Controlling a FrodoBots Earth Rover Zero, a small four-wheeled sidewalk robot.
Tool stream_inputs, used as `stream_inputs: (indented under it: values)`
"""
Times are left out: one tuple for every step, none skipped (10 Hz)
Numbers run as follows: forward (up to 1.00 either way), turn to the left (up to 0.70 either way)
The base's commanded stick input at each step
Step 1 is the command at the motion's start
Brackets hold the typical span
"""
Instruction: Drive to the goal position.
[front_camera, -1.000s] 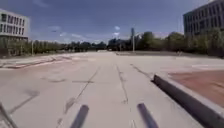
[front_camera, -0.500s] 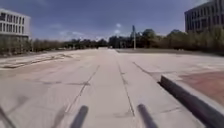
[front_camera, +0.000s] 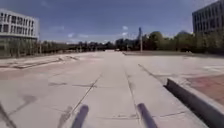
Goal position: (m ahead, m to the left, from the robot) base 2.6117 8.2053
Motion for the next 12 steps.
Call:
stream_inputs:
  values:
    - [0.0,0.7]
    - [0.0,0.7]
    - [0.0,0.7]
    - [0.0,0.7]
    - [0.0,0.7]
    - [0.0,0.7]
    - [0.0,0.7]
    - [0.0,0.7]
    - [0.61,0.32]
    - [0.68,0.34]
    - [0.7,0.35]
    - [0.7,0.35]
